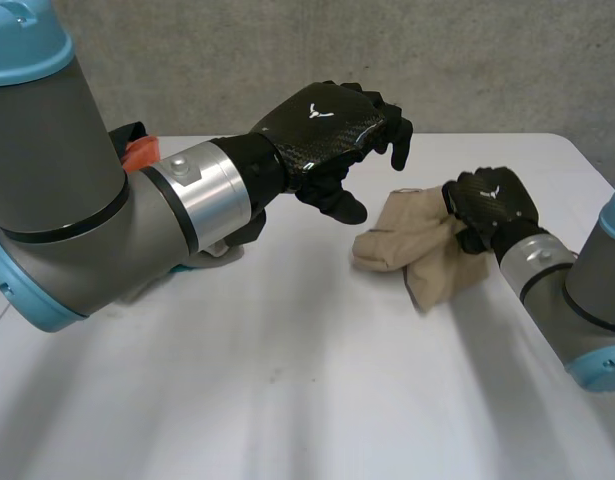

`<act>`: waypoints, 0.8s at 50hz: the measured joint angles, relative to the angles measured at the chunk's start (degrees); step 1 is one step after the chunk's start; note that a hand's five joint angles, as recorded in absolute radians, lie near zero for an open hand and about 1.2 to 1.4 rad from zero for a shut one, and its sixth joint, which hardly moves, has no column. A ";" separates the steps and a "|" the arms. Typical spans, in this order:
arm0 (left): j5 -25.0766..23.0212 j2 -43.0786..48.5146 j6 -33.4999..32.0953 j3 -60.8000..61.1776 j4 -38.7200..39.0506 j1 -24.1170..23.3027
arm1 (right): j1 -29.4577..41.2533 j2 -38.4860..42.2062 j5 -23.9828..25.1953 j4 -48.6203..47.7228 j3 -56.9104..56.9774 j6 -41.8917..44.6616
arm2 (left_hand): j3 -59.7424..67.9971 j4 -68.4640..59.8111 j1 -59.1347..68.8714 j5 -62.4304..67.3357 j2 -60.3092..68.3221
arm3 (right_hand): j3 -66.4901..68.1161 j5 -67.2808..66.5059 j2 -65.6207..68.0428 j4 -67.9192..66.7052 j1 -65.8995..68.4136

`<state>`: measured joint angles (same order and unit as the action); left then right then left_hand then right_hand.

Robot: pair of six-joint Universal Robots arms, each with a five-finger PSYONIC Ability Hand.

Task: Fold the laundry.

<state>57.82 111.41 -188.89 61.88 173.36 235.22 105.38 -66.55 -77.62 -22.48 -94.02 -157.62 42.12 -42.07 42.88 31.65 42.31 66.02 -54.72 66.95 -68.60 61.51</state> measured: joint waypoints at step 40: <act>3.54 -3.93 3.56 3.80 1.63 -0.73 | -16.20 -6.46 -0.49 20.73 -5.45 -27.81 | -29.03 29.34 -29.84 -28.43 -29.68 | -54.38 51.92 -55.17 56.93 -48.02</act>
<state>61.36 107.48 -185.33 65.68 174.99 234.48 89.17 -73.01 -78.12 -1.76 -99.47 -185.43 13.09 -12.73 13.03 3.22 12.63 11.64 -2.80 11.79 -11.67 13.49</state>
